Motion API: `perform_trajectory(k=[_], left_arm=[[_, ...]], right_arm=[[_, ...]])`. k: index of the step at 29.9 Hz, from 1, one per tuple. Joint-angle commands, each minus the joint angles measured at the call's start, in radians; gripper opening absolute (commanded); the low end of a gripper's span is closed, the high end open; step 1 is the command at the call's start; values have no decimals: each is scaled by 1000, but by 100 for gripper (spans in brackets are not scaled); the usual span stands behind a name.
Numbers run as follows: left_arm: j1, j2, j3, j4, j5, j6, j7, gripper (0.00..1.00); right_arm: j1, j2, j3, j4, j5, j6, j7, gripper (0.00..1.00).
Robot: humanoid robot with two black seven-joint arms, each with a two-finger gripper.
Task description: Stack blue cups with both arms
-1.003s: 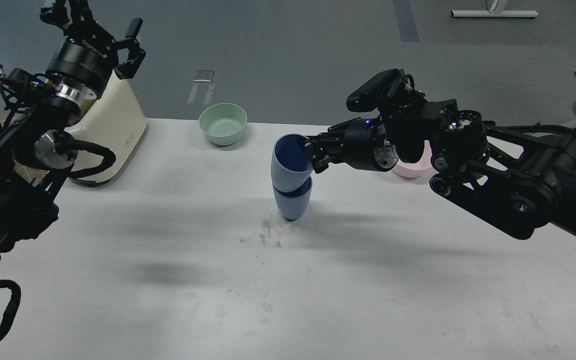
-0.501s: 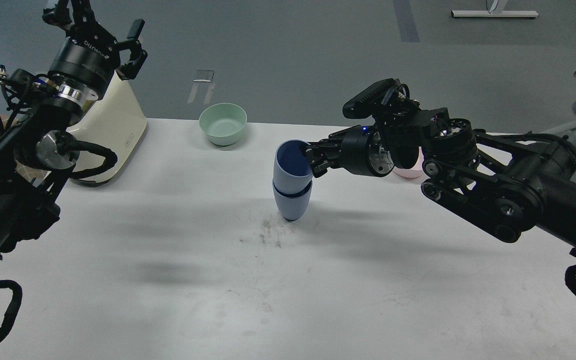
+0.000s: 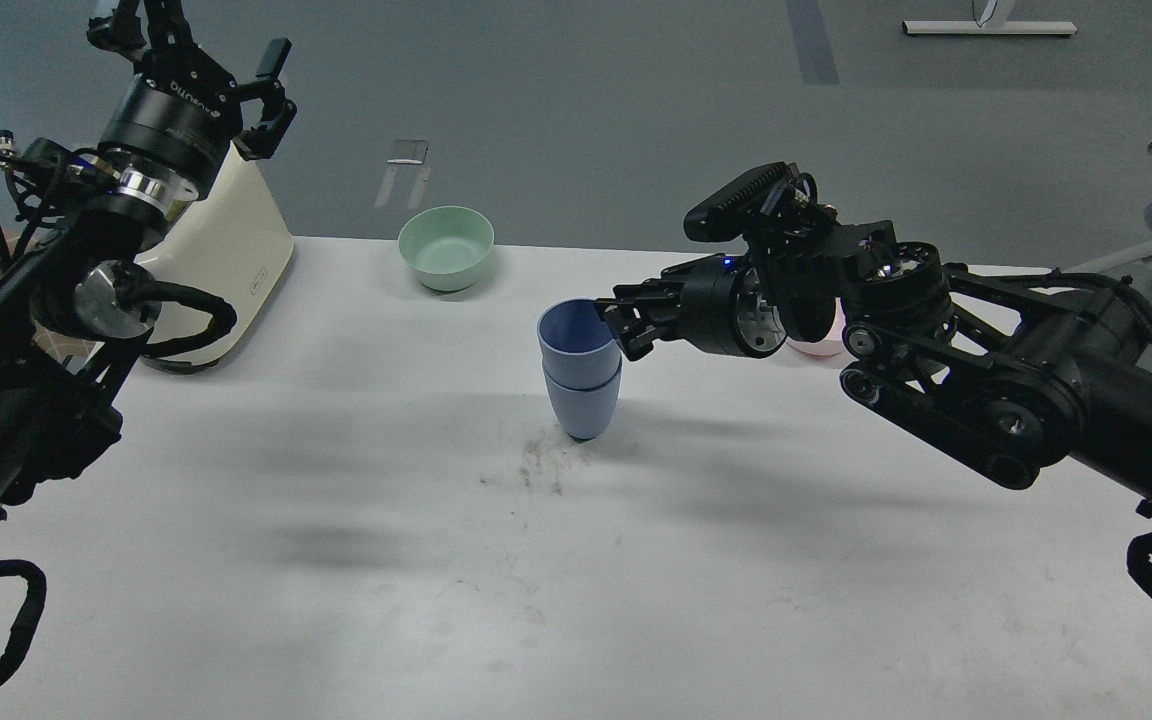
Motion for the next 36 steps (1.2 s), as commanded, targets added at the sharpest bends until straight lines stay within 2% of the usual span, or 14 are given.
perform_trajectory(k=[1,2,4,6,10,12,18,22,26,36], left_arm=[[0,0,0,0,-1,0,0,98],[0,0,0,0,0,0,0,98],[-2,2,0,0,0,0,0,98],[-2,3,1,0,0,0,0,98],[0,6,3,0,0,-2,0,98],[0,3,8,0,2,-2,0,98],[-14,-6,12,0,3,-2,0,98],[-19,-7,5,-2,3,-2,0,98],[-19,-7,-2,-14,-1,0,-2,98],[-17,-17,-2,-14,-3,12,0,98]], right_arm=[[-7,-9,30,8,5,0,0,40],[-13,-9,45,8,5,0,0,45],[-20,-9,137,7,8,0,1,79],[-18,-2,244,2,17,0,1,100],[-9,2,451,-6,21,0,1,100],[-13,0,633,-4,22,0,3,100],[-23,-49,895,-42,119,0,9,100],[-47,-81,967,-127,267,0,13,100],[-114,-110,1028,-234,532,0,15,100],[-271,-120,1114,-317,879,-39,17,100]])
